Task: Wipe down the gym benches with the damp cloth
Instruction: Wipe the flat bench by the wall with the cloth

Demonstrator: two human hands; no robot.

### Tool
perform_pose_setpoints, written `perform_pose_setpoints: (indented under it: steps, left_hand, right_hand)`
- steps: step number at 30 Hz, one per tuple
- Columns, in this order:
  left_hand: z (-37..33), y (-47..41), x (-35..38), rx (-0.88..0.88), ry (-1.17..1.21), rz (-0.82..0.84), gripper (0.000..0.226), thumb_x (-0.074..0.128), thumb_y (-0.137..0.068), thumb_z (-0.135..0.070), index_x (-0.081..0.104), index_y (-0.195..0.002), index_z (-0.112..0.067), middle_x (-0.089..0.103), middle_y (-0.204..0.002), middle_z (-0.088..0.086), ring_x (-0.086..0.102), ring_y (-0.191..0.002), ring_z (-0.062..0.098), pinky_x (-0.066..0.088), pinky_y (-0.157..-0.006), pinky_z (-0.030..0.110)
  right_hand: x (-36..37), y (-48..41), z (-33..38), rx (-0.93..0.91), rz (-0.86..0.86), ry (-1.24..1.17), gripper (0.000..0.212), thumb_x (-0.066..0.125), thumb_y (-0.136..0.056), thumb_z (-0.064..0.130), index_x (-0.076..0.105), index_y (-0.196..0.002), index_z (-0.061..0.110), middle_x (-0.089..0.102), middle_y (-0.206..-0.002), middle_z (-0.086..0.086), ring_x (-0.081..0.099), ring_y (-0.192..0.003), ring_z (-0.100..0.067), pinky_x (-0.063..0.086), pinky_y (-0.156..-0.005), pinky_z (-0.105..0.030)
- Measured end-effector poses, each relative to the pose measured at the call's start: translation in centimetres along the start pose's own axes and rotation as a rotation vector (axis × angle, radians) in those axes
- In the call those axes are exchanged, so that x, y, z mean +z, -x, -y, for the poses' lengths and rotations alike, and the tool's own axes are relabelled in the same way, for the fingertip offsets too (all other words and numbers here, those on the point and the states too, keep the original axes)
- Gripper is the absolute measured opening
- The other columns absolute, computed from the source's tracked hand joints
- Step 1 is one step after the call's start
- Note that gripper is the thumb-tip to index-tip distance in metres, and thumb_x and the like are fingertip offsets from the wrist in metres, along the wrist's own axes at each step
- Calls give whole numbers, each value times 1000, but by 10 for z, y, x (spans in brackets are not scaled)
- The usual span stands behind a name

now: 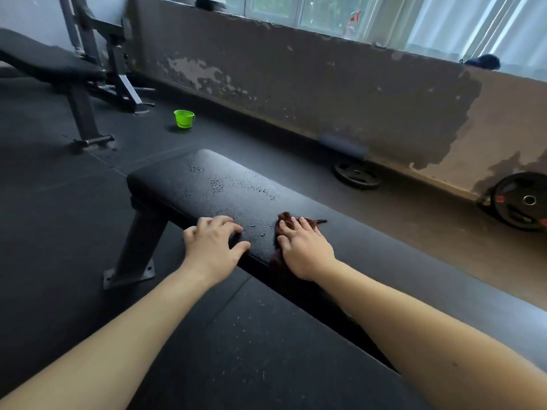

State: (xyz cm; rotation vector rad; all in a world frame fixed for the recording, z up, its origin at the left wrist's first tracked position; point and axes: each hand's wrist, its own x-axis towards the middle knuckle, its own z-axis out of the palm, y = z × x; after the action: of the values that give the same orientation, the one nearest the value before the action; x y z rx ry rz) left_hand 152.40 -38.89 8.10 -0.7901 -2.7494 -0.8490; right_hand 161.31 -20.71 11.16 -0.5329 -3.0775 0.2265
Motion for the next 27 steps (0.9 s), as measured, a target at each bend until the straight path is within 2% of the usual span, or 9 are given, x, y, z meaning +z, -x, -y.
perform_pose_setpoints:
  steps: [3, 6, 10, 13, 19, 23, 27]
  left_hand:
    - [5, 2, -3, 19, 7, 2, 38, 67, -88, -58, 68, -121, -37, 51, -143, -19, 37, -134, 14, 20, -106, 37]
    - [7, 0, -2, 29, 23, -7, 39, 69, -85, -59, 69, -118, -36, 53, -141, -18, 39, -133, 15, 22, -106, 38]
    - [12, -4, 1, 43, 47, -23, 42, 72, -81, -61, 70, -116, -37, 53, -139, -17, 38, -132, 16, 23, -109, 40]
    - [18, -11, 0, 39, 59, -43, 44, 74, -81, -59, 69, -118, -36, 54, -138, -17, 37, -132, 16, 23, -109, 40]
    - [33, -23, 0, -12, 63, -94, 38, 74, -84, -53, 71, -116, -33, 56, -137, -12, 40, -131, 21, 24, -108, 40]
    - [34, -27, 1, -27, 74, -127, 29, 73, -88, -44, 72, -114, -31, 58, -136, -12, 41, -131, 21, 24, -106, 38]
    - [33, -27, 3, -37, 67, -109, 30, 70, -89, -45, 70, -116, -32, 55, -139, -13, 37, -133, 20, 22, -107, 37]
  right_hand:
    - [-3, -17, 4, 32, -9, -16, 54, 27, -110, 36, 28, -162, 21, 15, -172, -6, 8, -159, -24, 1, -128, -41]
    - [1, 2, 8, -17, -27, -42, 52, 31, -110, 35, 31, -161, 23, 16, -171, -3, 8, -159, -22, 1, -128, -39]
    - [10, 52, 4, -208, -42, -73, 52, 36, -109, 39, 35, -159, 29, 15, -170, 9, 4, -159, -15, -5, -127, -28]
    - [10, 63, 4, -237, -26, -56, 61, 27, -100, 46, 37, -158, 30, 16, -169, 12, 4, -159, -13, -10, -123, -20]
    - [20, 29, 36, -209, -41, -41, 70, 19, -96, 52, 37, -159, 28, 20, -170, 4, 7, -159, -17, -3, -128, -32]
    - [25, -1, 59, -200, -57, -54, 57, 31, -105, 44, 36, -160, 28, 20, -171, 1, 7, -159, -19, 0, -129, -36]
    - [19, 14, 50, -245, -46, -79, 51, 40, -109, 37, 37, -159, 28, 19, -171, 3, 5, -159, -15, -3, -128, -32]
